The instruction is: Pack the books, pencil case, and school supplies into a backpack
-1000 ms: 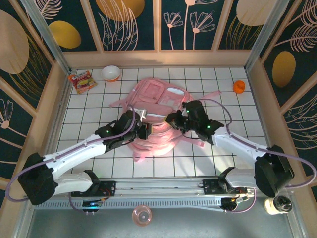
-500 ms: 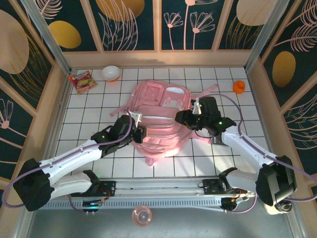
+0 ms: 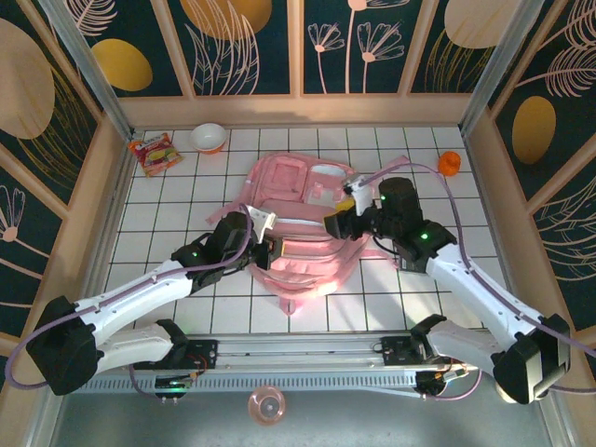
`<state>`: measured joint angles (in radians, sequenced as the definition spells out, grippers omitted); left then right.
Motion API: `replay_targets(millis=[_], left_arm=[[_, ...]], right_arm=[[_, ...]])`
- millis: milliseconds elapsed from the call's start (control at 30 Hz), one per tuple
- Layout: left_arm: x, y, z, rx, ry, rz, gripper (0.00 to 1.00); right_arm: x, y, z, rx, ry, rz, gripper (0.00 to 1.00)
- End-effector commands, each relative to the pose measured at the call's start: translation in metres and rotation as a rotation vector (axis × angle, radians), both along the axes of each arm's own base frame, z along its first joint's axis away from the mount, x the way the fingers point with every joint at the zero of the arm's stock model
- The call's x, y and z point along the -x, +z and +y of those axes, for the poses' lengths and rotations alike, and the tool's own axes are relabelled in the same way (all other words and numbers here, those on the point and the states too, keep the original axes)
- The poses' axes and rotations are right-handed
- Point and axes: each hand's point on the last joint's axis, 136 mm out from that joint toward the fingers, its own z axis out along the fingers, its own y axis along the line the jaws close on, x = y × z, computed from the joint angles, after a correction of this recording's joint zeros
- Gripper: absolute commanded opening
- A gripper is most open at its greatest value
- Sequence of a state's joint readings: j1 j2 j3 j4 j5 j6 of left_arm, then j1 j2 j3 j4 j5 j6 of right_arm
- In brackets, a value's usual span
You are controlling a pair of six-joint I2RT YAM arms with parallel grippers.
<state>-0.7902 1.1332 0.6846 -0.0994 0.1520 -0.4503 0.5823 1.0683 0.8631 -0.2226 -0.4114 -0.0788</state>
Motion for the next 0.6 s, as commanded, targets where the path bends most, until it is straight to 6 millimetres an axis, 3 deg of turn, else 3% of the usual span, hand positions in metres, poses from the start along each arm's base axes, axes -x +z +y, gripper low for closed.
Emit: replay_targets(millis=[0, 300, 567], left_arm=[[0.006, 0.040, -0.021, 0.119, -0.117, -0.097, 0.00], [0.011, 0.046, -0.025, 0.143, -0.161, -0.114, 0.00], [0.011, 0.053, -0.031, 0.186, -0.175, -0.114, 0.00]], right_arm=[[0.014, -0.007, 0.017, 0.180, 0.222, -0.213, 0.59], [0.025, -0.030, 0.049, 0.195, 0.432, -0.233, 0.65], [0.030, -0.056, 0.056, 0.205, 0.510, -0.207, 0.64]])
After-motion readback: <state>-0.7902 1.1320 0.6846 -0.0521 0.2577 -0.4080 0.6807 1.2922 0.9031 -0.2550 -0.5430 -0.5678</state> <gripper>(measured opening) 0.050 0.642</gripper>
